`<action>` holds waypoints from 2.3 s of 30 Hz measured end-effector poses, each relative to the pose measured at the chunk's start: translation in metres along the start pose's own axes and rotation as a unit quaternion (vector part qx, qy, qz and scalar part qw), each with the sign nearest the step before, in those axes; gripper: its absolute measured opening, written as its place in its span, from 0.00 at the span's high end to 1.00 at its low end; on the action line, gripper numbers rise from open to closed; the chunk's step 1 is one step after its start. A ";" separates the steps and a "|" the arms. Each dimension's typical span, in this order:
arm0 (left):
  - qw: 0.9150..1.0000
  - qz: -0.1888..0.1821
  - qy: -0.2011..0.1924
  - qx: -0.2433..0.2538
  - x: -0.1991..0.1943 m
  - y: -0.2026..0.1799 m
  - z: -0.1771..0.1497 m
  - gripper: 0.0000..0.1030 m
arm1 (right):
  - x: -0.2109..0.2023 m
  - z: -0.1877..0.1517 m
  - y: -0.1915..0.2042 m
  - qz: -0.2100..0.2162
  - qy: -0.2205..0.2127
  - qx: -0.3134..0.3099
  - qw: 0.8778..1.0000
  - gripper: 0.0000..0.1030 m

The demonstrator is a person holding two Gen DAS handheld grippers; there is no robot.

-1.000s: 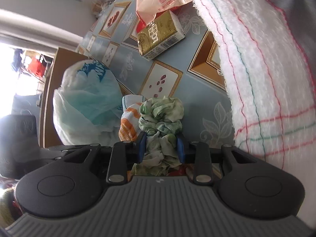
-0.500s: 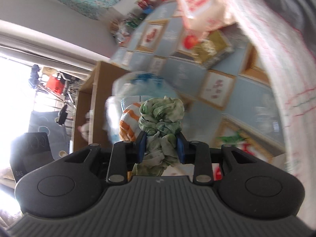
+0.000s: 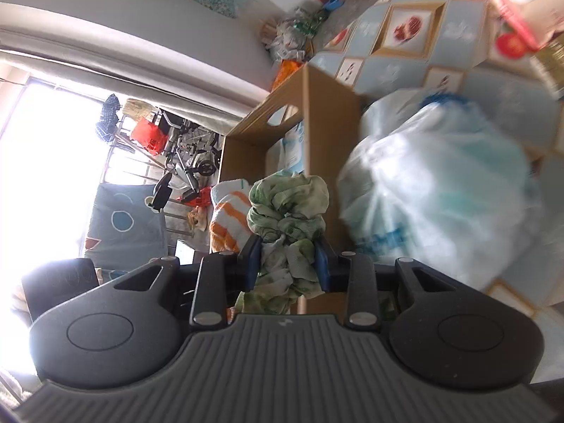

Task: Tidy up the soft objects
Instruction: 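Carry the scrunchie and striped cloth into the box and open both tools, then withdraw both tools from the box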

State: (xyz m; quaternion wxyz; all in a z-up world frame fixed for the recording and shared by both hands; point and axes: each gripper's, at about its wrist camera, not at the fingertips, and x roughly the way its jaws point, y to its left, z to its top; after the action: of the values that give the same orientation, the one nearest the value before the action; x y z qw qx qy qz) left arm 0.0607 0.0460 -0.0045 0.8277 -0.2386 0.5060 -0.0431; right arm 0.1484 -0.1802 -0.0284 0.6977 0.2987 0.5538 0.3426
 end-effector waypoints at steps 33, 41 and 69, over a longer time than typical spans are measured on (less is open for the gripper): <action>0.984 -0.030 0.167 0.049 0.095 0.114 -0.015 0.47 | 0.043 0.008 -0.003 -0.092 -0.029 0.032 0.995 0.68; 0.986 -0.041 0.159 0.000 0.085 0.137 -0.011 0.45 | 0.054 0.007 0.020 -0.086 -0.019 0.002 0.996 0.67; 0.991 0.069 0.085 -0.073 -0.023 0.198 -0.011 0.39 | 0.198 -0.055 0.104 -0.194 0.174 -0.272 0.926 0.50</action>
State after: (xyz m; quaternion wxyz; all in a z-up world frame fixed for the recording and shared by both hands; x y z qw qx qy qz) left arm 0.0068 0.2239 -0.0766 0.7630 -0.2582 0.5918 0.0308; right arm 0.1097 0.0426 -0.0696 0.6977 -0.0799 0.5989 0.3848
